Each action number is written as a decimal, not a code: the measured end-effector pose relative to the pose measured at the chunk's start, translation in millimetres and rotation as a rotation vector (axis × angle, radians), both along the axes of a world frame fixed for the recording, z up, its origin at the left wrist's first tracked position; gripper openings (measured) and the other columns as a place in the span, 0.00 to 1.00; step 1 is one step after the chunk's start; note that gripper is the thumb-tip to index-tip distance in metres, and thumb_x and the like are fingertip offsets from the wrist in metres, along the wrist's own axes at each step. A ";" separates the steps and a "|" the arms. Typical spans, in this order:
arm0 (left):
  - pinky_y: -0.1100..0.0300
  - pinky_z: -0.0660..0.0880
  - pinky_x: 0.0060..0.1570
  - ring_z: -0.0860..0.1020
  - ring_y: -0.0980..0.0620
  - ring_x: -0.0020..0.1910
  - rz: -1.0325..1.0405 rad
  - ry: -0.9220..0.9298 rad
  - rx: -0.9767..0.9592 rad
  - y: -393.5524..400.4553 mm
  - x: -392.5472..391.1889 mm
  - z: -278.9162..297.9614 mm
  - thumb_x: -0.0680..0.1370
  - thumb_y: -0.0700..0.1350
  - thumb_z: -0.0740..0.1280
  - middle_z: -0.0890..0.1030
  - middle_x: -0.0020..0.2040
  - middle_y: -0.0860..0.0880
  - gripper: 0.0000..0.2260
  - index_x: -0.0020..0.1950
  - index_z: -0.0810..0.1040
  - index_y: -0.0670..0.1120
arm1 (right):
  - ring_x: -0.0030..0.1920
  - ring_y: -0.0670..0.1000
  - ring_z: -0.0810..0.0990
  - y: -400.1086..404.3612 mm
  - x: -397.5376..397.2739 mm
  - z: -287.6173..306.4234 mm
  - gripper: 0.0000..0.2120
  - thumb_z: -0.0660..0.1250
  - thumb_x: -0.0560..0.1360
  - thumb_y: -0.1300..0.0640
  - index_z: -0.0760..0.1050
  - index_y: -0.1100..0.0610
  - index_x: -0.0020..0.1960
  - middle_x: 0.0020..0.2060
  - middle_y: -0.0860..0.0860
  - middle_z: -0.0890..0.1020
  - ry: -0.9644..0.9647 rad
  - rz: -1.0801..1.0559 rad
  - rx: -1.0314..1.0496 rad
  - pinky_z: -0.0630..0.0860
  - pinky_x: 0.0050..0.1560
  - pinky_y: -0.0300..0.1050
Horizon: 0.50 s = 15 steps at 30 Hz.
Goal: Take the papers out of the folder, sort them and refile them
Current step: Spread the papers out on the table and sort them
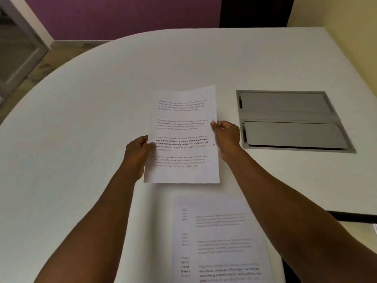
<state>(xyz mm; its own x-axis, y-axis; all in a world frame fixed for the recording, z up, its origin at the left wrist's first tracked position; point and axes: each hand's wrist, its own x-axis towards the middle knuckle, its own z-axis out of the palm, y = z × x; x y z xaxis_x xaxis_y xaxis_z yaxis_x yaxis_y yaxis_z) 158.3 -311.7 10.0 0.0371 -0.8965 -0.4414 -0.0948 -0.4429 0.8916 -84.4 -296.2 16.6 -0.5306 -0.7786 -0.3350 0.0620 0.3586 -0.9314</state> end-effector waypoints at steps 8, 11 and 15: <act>0.61 0.74 0.42 0.80 0.51 0.45 0.070 -0.258 -0.033 -78.2 33.7 -35.2 0.76 0.38 0.65 0.83 0.48 0.52 0.09 0.49 0.81 0.50 | 0.38 0.44 0.79 -84.5 39.9 -42.4 0.13 0.68 0.77 0.58 0.75 0.55 0.61 0.49 0.51 0.82 0.154 0.140 0.016 0.71 0.28 0.31; 0.62 0.72 0.42 0.79 0.52 0.44 0.082 -0.337 -0.064 -107.0 46.5 -44.6 0.77 0.37 0.64 0.82 0.50 0.49 0.11 0.56 0.81 0.47 | 0.38 0.42 0.77 -108.8 53.8 -55.4 0.23 0.68 0.76 0.59 0.66 0.51 0.69 0.43 0.48 0.79 0.238 0.267 -0.054 0.69 0.29 0.26; 0.60 0.73 0.45 0.79 0.50 0.47 0.093 -0.498 -0.091 -140.6 67.7 -64.4 0.76 0.37 0.64 0.82 0.52 0.48 0.15 0.61 0.80 0.45 | 0.43 0.47 0.77 -136.6 76.7 -77.7 0.16 0.68 0.76 0.62 0.72 0.55 0.62 0.48 0.51 0.79 0.368 0.346 -0.123 0.76 0.41 0.36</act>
